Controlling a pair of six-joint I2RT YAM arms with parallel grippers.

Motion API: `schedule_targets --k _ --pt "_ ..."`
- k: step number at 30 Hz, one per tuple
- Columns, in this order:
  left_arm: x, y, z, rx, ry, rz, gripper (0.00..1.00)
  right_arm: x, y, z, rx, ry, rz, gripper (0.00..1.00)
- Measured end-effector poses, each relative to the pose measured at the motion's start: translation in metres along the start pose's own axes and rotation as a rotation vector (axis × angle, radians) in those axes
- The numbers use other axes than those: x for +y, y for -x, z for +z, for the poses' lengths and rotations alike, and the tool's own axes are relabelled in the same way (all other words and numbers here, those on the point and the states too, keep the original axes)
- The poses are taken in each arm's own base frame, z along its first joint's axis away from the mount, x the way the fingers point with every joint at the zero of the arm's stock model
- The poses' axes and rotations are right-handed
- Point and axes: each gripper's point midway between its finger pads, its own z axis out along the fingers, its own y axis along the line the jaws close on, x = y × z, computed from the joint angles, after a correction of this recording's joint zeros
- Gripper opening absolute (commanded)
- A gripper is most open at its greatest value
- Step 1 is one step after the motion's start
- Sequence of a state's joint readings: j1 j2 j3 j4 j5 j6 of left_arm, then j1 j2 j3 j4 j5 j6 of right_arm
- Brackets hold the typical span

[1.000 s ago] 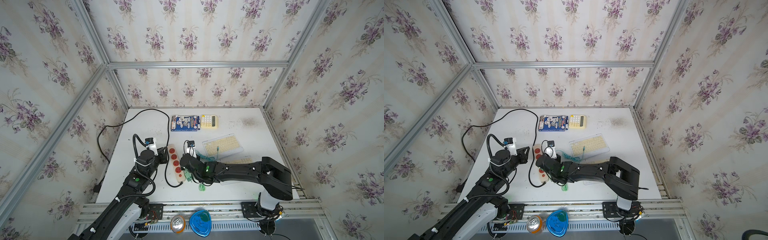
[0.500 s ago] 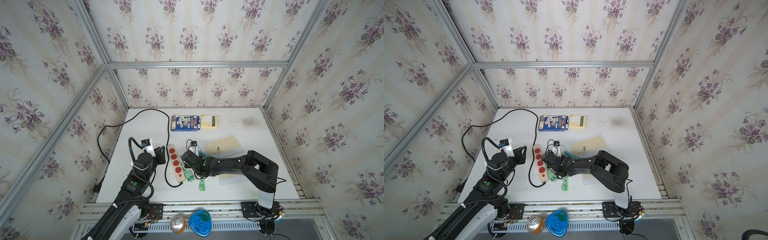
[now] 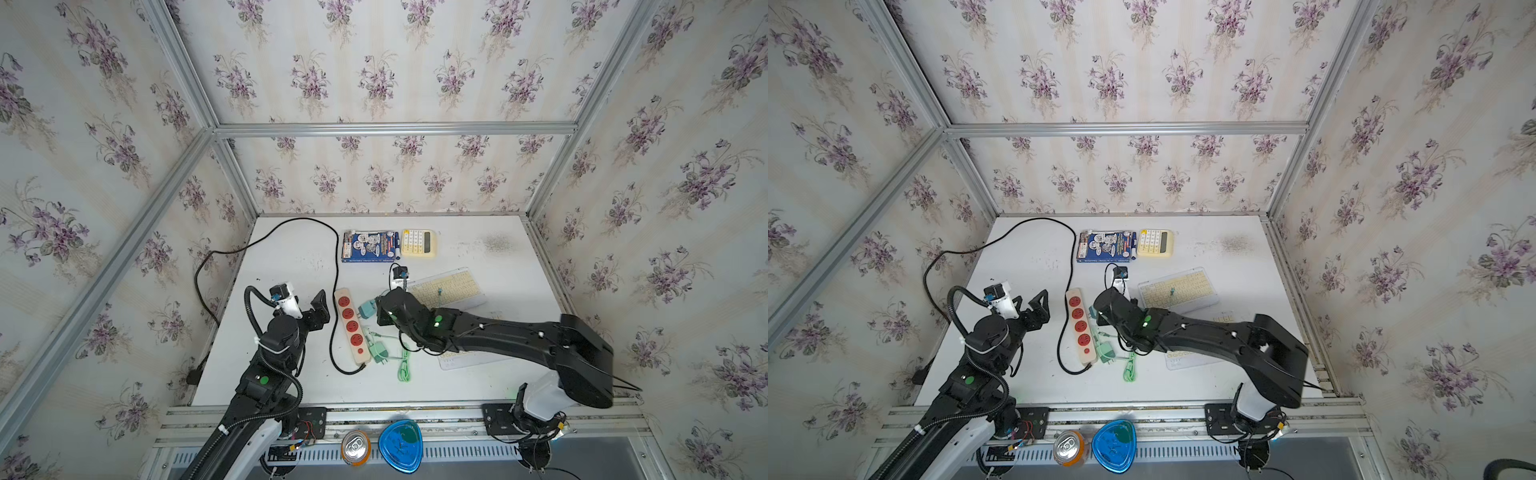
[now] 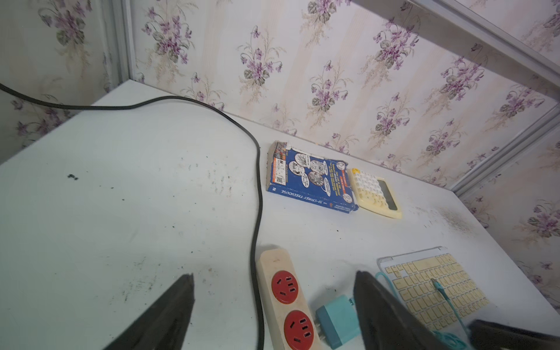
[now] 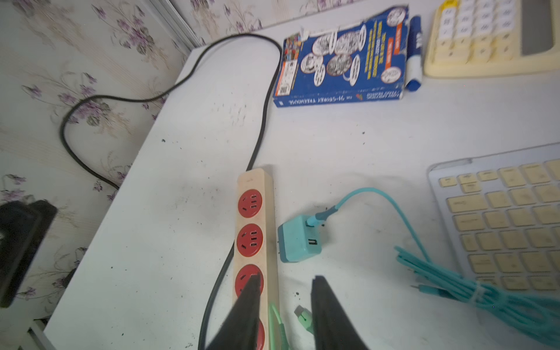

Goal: Unplug the wireless keyboard
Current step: Place the plug at the center of the board, then reset both arms

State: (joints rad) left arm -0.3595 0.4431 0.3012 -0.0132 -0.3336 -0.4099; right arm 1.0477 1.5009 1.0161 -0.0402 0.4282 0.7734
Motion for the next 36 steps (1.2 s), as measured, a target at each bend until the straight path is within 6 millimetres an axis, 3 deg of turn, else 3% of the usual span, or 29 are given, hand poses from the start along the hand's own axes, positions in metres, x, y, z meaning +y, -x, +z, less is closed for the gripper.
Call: schedule_targets --k 3,7,10,13,18,21,23,28,31,33,34,35,36 --pt "0.017 0.006 -0.004 -0.039 0.091 0.027 0.99 -0.041 0.052 -0.029 -0.112 -0.049 0.065 0.46" --pt "0.041 0.015 -0.009 -0.087 0.232 0.068 0.99 -0.141 0.119 -0.069 -0.284 -0.232 0.155 0.48" --pt "0.050 0.014 -0.007 -0.079 0.293 0.140 0.99 -0.212 0.141 -0.105 -0.425 -0.428 0.106 0.53" --pt "0.065 0.003 -0.002 -0.056 0.372 0.203 0.99 -0.269 0.123 -0.115 -0.441 -0.621 -0.045 0.57" --pt "0.097 -0.017 0.009 -0.030 0.499 0.267 0.99 -0.344 0.061 -0.094 -0.260 -0.783 -0.167 0.58" --pt "0.123 -0.037 0.016 0.015 0.564 0.282 0.99 -0.356 0.038 -0.064 -0.176 -0.758 -0.242 0.60" --pt "0.126 -0.032 0.022 -0.006 0.557 0.262 0.99 -0.362 0.032 -0.049 -0.171 -0.757 -0.287 0.60" --pt "0.112 -0.020 0.046 -0.059 0.458 0.255 0.99 -0.363 0.037 -0.024 -0.188 -0.704 -0.384 0.62" --pt "0.100 -0.007 0.063 -0.080 0.405 0.268 1.00 -0.381 0.056 -0.029 -0.263 -0.685 -0.313 0.65" --pt "0.087 -0.002 0.075 -0.077 0.340 0.288 1.00 -0.391 0.048 -0.028 -0.248 -0.661 -0.279 0.67" --pt "0.079 0.000 0.081 -0.069 0.302 0.300 1.00 -0.389 0.046 -0.025 -0.236 -0.628 -0.279 0.72" --pt "0.072 0.003 0.087 -0.067 0.269 0.310 1.00 -0.383 0.049 -0.020 -0.246 -0.587 -0.284 0.99" --pt "0.068 0.005 0.091 -0.066 0.251 0.316 1.00 -0.378 0.050 -0.017 -0.245 -0.556 -0.287 1.00"
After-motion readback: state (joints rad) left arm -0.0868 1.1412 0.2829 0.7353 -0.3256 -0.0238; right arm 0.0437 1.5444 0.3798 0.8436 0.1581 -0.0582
